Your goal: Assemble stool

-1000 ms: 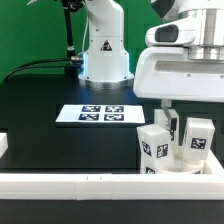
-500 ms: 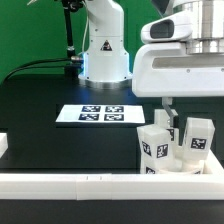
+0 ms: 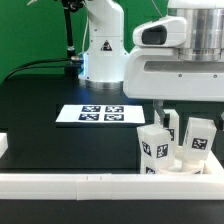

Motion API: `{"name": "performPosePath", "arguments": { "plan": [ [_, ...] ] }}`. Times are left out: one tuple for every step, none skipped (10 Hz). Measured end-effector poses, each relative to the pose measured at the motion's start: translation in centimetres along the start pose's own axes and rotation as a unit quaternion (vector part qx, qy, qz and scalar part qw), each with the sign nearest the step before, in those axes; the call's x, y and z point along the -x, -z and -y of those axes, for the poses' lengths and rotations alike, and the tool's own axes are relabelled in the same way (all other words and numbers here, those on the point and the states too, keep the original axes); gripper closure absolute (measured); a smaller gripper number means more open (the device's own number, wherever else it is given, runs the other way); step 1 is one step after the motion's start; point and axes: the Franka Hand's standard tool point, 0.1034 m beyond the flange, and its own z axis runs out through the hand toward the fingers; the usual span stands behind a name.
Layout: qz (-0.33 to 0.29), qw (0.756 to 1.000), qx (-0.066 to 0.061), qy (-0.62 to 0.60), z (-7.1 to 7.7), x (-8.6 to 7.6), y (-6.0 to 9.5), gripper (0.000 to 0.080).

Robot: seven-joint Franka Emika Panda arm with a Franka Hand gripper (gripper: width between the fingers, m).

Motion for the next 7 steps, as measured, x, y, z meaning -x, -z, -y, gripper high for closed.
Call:
{"name": "performPosePath", "arguments": {
  "plan": [
    [0.000,1.000,0.000,-0.001,-0.1,0.0,0.0,0.0151],
    [0.000,1.000,0.000,-0.001,0.0,0.0,0.0,0.0151],
    [0.000,1.000,-0.004,-0.007,0.6,0.2,-0.1,0.0151],
    [0.003,1.000,-0.005,-0.011,1.1,0.5,-0.4,0.0151],
    [0.005,1.000,-0.004,-0.010,1.2,0.6,-0.6,0.0151],
    [0.004,1.000,-0.004,-0.012,1.0,0.5,-0.5,0.0151],
    [0.004,1.000,-0.004,-0.020,1.0,0.6,-0.5,0.0151]
  ]
}}
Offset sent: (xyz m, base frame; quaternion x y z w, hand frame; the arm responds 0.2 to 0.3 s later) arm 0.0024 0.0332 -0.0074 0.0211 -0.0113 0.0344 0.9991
